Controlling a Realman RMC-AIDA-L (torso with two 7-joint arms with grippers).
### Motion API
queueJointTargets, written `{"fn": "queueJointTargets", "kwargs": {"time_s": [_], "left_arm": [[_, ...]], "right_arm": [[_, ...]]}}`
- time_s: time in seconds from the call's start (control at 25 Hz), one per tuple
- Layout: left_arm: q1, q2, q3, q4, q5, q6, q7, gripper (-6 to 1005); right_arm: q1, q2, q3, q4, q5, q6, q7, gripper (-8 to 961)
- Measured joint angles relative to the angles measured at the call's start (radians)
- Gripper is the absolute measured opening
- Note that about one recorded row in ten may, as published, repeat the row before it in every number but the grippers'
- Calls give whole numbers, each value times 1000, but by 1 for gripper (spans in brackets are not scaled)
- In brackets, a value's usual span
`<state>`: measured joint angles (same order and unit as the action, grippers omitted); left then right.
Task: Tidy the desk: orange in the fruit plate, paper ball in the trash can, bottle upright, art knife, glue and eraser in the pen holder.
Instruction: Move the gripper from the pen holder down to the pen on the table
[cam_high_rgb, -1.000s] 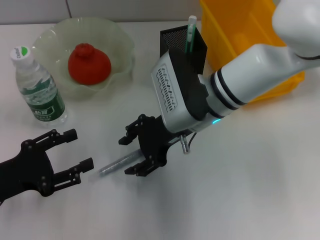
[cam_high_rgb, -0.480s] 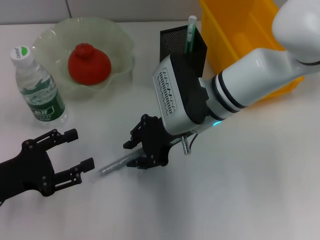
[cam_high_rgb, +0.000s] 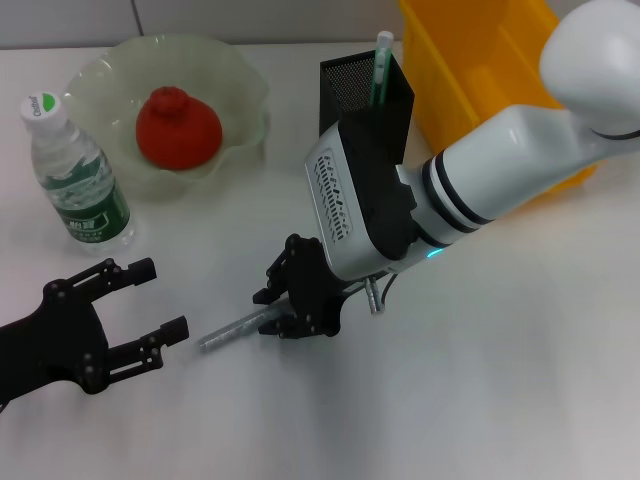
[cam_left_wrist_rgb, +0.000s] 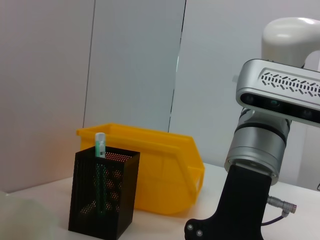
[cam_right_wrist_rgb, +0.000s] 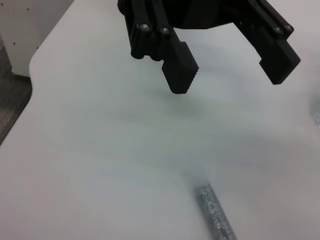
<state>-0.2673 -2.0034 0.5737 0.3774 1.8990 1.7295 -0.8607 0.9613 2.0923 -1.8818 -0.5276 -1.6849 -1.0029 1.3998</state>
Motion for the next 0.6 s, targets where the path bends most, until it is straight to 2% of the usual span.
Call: {"fn": "queueJointTargets", "kwargs": {"time_s": [0.6], "left_arm": [[0,0,0,0,0,2,5,800]], "right_arm": [[-1,0,-51,1,20,31,11,259]]}}
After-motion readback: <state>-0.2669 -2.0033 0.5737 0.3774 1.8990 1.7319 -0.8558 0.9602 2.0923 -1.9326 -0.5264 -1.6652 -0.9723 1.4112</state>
